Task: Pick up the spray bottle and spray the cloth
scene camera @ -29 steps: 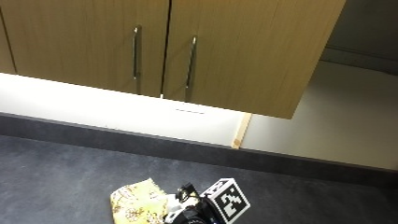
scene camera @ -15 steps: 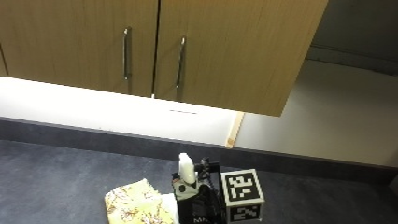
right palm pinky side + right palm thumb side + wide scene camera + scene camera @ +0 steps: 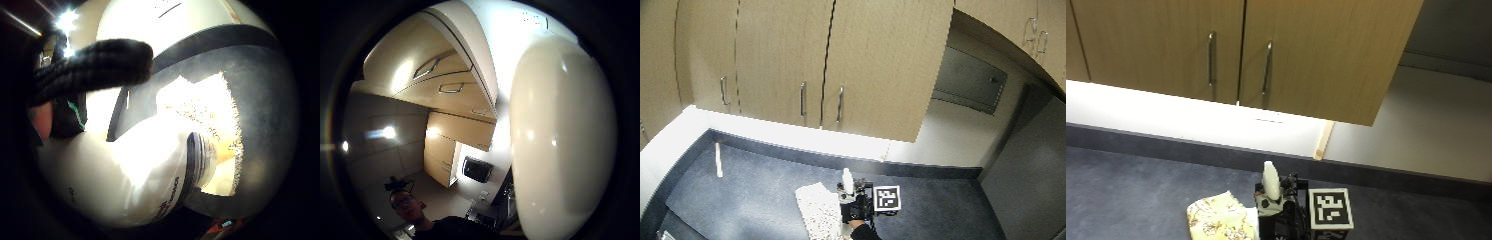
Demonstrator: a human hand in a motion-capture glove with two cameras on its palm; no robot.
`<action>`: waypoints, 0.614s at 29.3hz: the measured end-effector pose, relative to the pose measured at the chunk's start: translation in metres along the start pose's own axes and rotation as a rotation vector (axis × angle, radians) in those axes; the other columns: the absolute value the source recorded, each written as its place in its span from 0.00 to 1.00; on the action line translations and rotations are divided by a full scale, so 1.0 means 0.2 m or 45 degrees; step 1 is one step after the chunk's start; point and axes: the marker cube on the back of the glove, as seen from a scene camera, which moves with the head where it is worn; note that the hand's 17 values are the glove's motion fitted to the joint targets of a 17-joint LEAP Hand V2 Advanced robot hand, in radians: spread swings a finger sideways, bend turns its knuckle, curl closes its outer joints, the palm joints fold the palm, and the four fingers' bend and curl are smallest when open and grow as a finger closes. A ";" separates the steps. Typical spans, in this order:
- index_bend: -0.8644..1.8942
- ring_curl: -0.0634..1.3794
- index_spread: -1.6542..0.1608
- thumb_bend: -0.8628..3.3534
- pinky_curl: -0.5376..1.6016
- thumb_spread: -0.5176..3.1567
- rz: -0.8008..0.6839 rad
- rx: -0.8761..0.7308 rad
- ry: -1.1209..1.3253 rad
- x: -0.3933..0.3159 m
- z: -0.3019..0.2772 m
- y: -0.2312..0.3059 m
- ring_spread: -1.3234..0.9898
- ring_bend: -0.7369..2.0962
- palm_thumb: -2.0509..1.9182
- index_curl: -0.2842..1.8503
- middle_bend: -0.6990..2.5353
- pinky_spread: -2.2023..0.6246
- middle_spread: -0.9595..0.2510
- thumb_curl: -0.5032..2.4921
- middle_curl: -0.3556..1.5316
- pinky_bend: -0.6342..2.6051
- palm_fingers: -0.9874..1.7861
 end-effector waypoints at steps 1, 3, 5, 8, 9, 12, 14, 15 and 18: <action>0.38 0.42 0.81 0.20 0.50 0.44 -0.022 0.004 -0.008 -0.01 0.00 0.00 0.54 0.47 0.82 0.40 0.35 0.76 0.72 0.43 0.53 0.36 0.76; 0.37 0.42 0.81 0.20 0.50 0.44 -0.065 0.010 -0.024 -0.03 0.01 -0.01 0.54 0.47 0.82 0.40 0.34 0.75 0.72 0.43 0.53 0.37 0.76; 0.38 0.42 0.81 0.20 0.50 0.44 -0.092 0.006 -0.043 -0.05 0.03 -0.01 0.54 0.47 0.82 0.40 0.34 0.75 0.72 0.43 0.53 0.37 0.76; 0.38 0.42 0.81 0.20 0.50 0.44 -0.114 -0.009 -0.079 -0.07 0.08 -0.01 0.54 0.47 0.82 0.41 0.35 0.75 0.72 0.43 0.54 0.36 0.76; 0.38 0.42 0.81 0.20 0.50 0.44 -0.115 -0.012 -0.092 -0.08 0.10 -0.01 0.54 0.47 0.82 0.41 0.35 0.75 0.72 0.43 0.54 0.36 0.76; 0.38 0.42 0.80 0.20 0.50 0.43 -0.115 -0.026 -0.144 -0.10 0.16 -0.01 0.54 0.46 0.81 0.41 0.35 0.75 0.72 0.43 0.54 0.35 0.75; 0.38 0.42 0.80 0.20 0.50 0.43 -0.117 -0.041 -0.173 -0.12 0.20 -0.01 0.54 0.46 0.81 0.41 0.35 0.75 0.72 0.43 0.54 0.35 0.75; 0.38 0.42 0.80 0.20 0.50 0.43 -0.115 -0.047 -0.182 -0.12 0.21 0.00 0.54 0.46 0.81 0.42 0.35 0.75 0.72 0.43 0.54 0.35 0.75; 0.38 0.42 0.80 0.20 0.50 0.43 -0.092 -0.063 -0.192 -0.12 0.23 0.01 0.54 0.46 0.81 0.42 0.35 0.75 0.73 0.43 0.54 0.34 0.75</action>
